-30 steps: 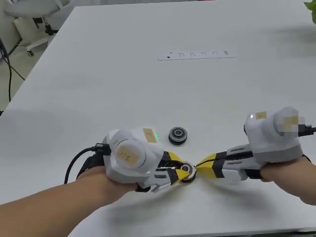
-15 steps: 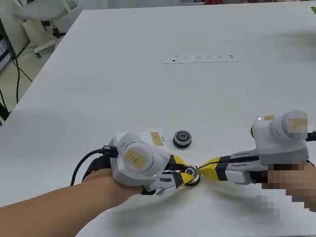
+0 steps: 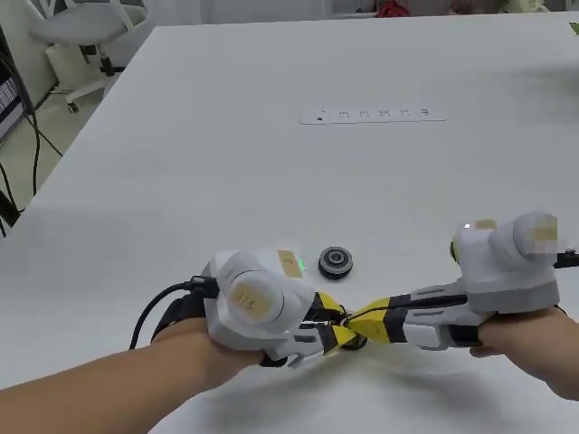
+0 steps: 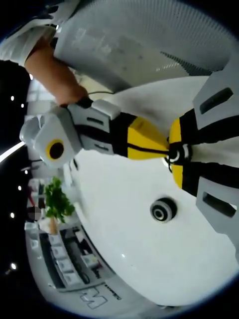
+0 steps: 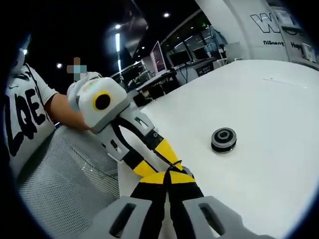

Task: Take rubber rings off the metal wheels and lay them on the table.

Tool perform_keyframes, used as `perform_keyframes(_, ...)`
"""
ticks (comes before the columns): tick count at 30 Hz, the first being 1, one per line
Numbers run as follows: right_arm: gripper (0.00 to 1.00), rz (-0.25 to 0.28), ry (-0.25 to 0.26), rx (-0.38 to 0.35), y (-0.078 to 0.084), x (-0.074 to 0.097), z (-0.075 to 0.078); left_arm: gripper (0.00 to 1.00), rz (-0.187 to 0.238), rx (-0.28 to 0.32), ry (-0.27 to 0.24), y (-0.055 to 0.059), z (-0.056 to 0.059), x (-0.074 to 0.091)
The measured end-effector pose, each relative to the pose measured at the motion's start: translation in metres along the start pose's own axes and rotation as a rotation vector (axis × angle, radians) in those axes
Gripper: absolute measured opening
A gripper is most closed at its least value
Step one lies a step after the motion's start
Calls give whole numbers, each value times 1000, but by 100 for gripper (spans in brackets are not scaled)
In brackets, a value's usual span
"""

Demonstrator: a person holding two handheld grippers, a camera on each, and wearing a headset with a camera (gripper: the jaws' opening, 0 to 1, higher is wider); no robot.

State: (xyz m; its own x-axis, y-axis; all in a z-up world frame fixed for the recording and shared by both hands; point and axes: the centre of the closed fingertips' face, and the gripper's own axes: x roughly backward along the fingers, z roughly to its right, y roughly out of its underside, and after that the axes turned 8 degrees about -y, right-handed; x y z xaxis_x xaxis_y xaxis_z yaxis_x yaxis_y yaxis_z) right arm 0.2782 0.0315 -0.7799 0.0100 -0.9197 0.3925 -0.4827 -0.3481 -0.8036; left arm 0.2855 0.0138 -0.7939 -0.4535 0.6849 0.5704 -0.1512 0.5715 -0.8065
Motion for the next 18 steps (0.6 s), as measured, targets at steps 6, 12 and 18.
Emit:
perform_keyframes(6, 0, 1, 27, -24, 8, 3, 7, 13, 3, 2, 5, 0, 0, 0)
perform_keyframes(12, 0, 1, 26, -23, 4, 2, 5, 13, 14, -11, 16, 0, 0, 0)
perform_keyframes(18, 0, -2, 36, -12, 2, 4, 7, 13, 19, -5, 20, 0, 0, 1)
